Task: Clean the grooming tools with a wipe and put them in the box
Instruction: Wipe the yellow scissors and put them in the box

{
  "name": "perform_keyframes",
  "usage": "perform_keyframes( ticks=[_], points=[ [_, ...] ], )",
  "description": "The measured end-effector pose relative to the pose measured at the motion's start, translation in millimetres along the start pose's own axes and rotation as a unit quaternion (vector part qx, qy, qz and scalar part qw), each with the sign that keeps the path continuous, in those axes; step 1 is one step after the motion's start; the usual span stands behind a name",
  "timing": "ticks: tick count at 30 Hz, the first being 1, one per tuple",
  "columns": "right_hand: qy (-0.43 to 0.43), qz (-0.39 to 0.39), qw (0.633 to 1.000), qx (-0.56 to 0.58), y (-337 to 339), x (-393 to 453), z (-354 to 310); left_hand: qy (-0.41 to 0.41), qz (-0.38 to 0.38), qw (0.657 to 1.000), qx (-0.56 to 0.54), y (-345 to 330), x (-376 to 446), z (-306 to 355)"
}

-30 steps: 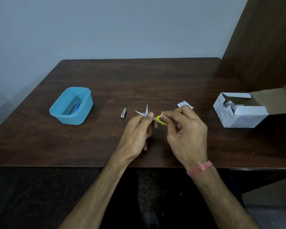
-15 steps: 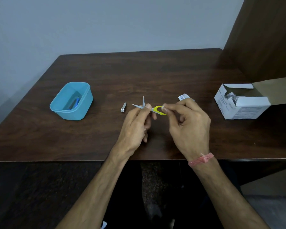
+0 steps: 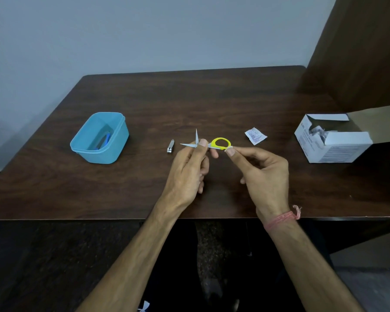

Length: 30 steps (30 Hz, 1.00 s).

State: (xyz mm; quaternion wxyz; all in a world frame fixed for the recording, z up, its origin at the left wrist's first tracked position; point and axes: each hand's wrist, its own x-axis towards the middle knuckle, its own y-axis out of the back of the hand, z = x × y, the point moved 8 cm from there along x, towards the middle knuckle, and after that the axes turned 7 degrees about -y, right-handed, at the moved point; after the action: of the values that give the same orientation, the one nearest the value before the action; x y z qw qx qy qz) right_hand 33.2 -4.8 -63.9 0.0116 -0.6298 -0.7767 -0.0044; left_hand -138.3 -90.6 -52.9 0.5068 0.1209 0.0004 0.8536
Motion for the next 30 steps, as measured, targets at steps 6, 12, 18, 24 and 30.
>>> perform_keyframes(
  ticks=[6, 12, 18, 24, 30],
  points=[
    [-0.020, -0.017, 0.999, 0.048, -1.7, -0.9, -2.3, 0.002, -0.009, 1.000, 0.006, -1.1, -1.4, 0.3],
    [-0.023, -0.028, 0.999, 0.037, -4.1, -7.5, 0.6, 0.005, -0.025, 0.999, 0.021, -3.5, -1.4, -3.5],
    [-0.013, -0.042, 0.998, 0.035, -8.2, -9.6, -2.3, 0.003, -0.035, 0.999, 0.033, -4.4, -1.8, -3.5],
    [-0.043, -0.045, 0.996, 0.070, -4.7, -5.7, 1.7, -0.009, -0.063, 0.996, 0.055, -9.1, -2.9, -3.0],
    [-0.057, -0.067, 0.992, 0.092, -5.0, -2.9, 1.0, -0.014, -0.077, 0.995, 0.056, -10.2, -3.0, -2.4]
  ],
)
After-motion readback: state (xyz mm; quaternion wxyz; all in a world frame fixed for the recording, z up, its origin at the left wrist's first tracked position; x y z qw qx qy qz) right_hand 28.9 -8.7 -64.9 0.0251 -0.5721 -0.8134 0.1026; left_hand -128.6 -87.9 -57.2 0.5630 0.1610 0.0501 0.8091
